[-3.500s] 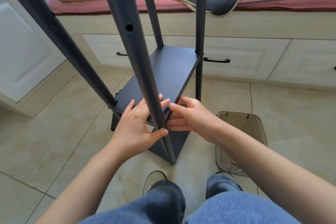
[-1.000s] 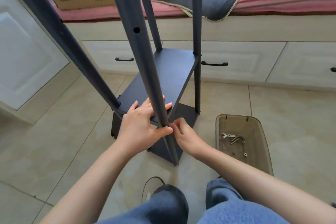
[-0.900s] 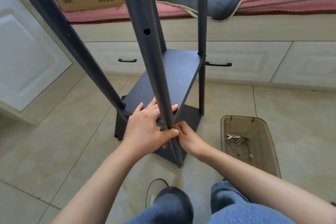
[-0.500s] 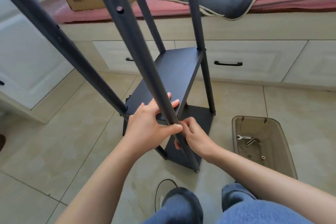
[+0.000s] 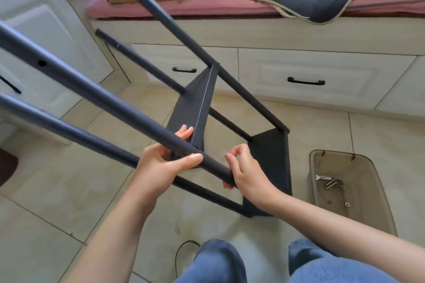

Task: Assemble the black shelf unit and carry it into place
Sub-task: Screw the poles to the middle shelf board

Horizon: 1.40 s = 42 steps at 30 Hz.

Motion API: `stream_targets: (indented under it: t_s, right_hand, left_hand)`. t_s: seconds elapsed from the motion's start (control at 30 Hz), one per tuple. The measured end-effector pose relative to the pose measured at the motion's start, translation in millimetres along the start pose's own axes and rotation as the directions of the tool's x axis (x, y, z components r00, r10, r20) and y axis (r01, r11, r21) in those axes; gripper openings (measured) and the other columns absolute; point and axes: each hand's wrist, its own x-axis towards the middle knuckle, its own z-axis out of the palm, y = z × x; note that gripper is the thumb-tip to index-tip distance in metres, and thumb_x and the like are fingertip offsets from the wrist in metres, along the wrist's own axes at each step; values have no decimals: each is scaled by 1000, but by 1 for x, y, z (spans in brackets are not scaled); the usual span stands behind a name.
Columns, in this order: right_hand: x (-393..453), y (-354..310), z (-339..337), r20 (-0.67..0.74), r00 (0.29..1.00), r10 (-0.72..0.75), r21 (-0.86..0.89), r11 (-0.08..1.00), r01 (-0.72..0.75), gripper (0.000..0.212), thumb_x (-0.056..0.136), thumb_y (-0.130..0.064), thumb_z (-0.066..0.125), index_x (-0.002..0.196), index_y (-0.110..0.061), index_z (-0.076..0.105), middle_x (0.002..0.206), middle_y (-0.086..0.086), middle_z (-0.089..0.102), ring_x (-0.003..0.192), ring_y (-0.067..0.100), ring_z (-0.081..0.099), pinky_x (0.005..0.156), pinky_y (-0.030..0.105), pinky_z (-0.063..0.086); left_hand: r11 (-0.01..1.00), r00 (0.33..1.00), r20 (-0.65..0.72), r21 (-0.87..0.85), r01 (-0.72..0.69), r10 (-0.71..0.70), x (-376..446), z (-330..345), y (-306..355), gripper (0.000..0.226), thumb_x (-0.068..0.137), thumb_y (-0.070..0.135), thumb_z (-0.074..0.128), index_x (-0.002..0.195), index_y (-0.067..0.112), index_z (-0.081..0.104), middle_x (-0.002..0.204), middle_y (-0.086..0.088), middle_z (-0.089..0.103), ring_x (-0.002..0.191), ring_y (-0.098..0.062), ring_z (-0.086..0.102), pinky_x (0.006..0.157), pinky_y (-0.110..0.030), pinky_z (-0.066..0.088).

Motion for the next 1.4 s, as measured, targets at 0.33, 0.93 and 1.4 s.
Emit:
stream_targets:
  t_s: [0.33,0.93,1.4]
  right_hand:
    - [16,18,29,12,997,73,-181,981,-70,12,105,-36,38,98,-25,36,78,14,65,65,23,65,55,22,53]
    - [29,55,61,115,980,165,-422,901,-102,12,101,-46,40,94,-37,35,79,13,70,83,33,67,81,46,55]
    - [69,62,83,320,898,301,-80,953,-291,8,86,-1,71,85,-2,64,74,10,76,68,18,71,63,24,59]
  left_hand:
    - [949,972,-126,-272,158,-198,-20,-14,-103,68,53,50,86,118,56,66,111,26,72,103,10,64,72,-8,50]
    - [803,929,-114,-547,238,-353,-41,-9,-198,68,52,26,96,113,46,74,125,3,71,115,-13,66,84,-16,53]
    - [715,920,-23,-637,288,-392,-55,1,-236,104,48,39,100,140,22,55,133,-12,66,126,-27,61,102,-30,51]
